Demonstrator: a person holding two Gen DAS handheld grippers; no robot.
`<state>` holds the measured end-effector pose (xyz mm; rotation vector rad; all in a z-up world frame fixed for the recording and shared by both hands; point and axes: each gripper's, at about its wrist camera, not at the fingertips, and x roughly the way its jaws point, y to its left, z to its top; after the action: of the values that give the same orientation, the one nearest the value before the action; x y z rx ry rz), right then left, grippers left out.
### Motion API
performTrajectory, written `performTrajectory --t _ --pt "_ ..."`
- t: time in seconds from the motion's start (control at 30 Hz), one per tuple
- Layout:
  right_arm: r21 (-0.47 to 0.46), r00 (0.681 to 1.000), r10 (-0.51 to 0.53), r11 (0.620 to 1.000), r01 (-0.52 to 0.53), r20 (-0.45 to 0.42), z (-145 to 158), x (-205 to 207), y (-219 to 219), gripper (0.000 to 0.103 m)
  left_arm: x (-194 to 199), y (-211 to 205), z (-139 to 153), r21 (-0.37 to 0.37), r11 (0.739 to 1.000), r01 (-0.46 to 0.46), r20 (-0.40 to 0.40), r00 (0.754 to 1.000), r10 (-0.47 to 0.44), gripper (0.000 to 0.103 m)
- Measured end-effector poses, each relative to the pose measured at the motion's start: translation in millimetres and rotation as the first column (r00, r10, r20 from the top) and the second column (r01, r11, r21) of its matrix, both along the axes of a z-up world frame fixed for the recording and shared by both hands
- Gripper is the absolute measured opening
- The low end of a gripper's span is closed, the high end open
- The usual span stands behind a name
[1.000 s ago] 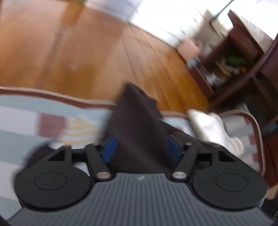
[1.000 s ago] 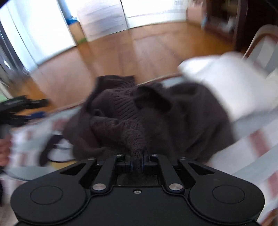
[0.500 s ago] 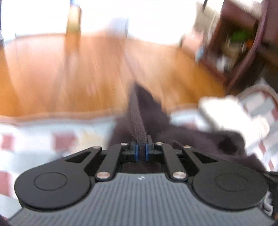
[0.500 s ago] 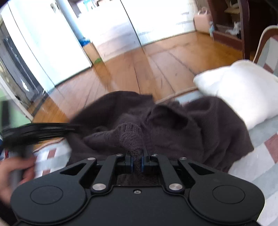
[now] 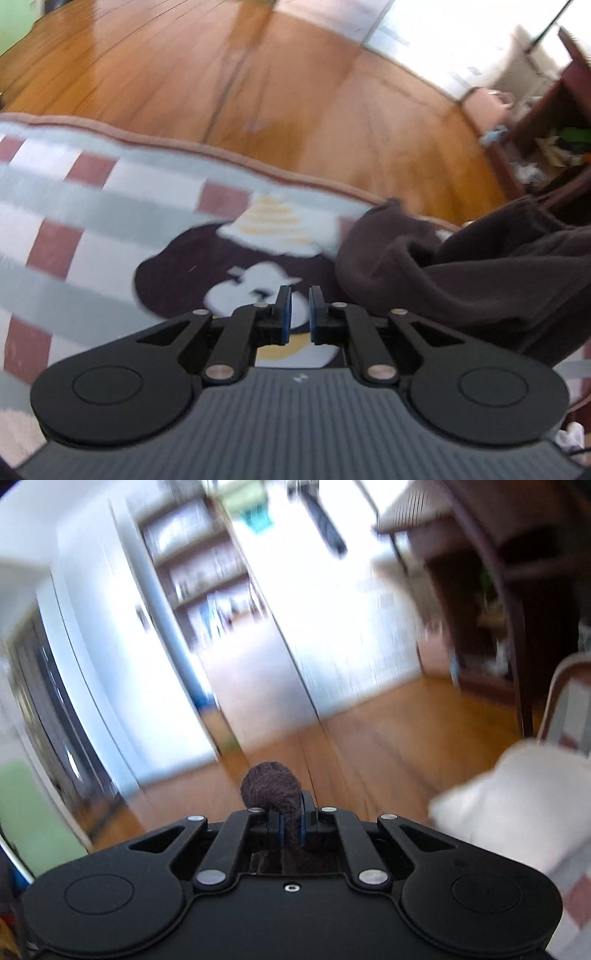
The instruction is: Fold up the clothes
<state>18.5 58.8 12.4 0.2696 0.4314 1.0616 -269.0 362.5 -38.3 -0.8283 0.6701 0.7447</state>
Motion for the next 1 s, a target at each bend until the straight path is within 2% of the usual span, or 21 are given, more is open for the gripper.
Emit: performTrajectory --t 0.03,0.07,0.1,0.17,0.23,0.3,0.37,0.4,0.5,0.6,0.63,0.7,0.83,0.97,1.0 --pt "0.008 0.999 -0.027 1.000 0.027 0.037 3 -1 -12 0.008 9 0 -1 -0.007 1.000 0.011 -0.009 1.000 -0.011 0.016" --pt "-0.032 0.994 -0.076 0.996 0.078 0.074 1 -2 -21 0.008 22 0 -3 -0.009 1.000 0.029 -0.019 0.999 -0.029 0.021" --pt "-0.103 0.986 -0.133 0.984 0.144 0.105 -6 0 -26 0.008 35 -1 -4 -0.012 0.999 0.047 -0.029 0.998 -0.047 0.025" --pt "-0.237 0.962 -0.226 0.937 0.258 0.152 -23 8 -35 0.008 61 -1 -7 -0.017 0.996 0.083 -0.049 0.995 -0.083 0.042" --pt "-0.346 0.957 -0.273 0.892 0.289 0.097 -52 28 -43 0.008 86 -2 -10 -0.024 0.993 0.118 -0.069 0.990 -0.119 0.047" --pt "-0.403 0.955 -0.297 0.871 0.280 0.022 -76 41 -55 0.008 112 -3 -13 -0.031 0.988 0.153 -0.088 0.984 -0.155 0.048" --pt "-0.443 0.947 -0.316 0.857 0.263 -0.049 -95 53 -67 0.008 137 -3 -16 -0.038 0.982 0.187 -0.107 0.976 -0.191 0.056" --pt "-0.438 0.947 -0.312 0.864 0.248 -0.080 -98 57 -71 0.008 153 -5 -22 -0.043 0.971 0.234 -0.138 0.961 -0.238 0.057" --pt "-0.414 0.947 -0.291 0.885 0.211 -0.139 -104 66 -75 0.008 200 -21 -46 -0.061 0.916 0.397 -0.225 0.888 -0.400 0.068" --pt "-0.384 0.948 -0.273 0.903 0.194 -0.163 -103 71 -75 0.009 226 -29 -71 -0.071 0.905 0.419 -0.273 0.865 -0.422 0.073" --pt "-0.373 0.949 -0.267 0.908 0.190 -0.167 -99 70 -75 0.009 228 -31 -74 -0.044 0.894 0.446 -0.288 0.851 -0.438 0.068" --pt "-0.354 0.950 -0.261 0.916 0.189 -0.169 -97 68 -78 0.009 231 -37 -78 0.023 0.859 0.512 -0.318 0.818 -0.479 0.002" --pt "-0.319 0.956 -0.247 0.929 0.186 -0.161 -98 65 -81 0.008 202 -42 -58 0.094 0.852 0.516 -0.330 0.823 -0.462 0.000" --pt "-0.303 0.957 -0.242 0.935 0.184 -0.163 -94 62 -79 0.009 151 -48 -5 0.239 0.859 0.452 -0.288 0.878 -0.382 0.000" --pt "-0.299 0.957 -0.240 0.936 0.183 -0.165 -94 61 -78 0.009 145 -47 2 0.217 0.865 0.453 -0.246 0.883 -0.400 0.000"
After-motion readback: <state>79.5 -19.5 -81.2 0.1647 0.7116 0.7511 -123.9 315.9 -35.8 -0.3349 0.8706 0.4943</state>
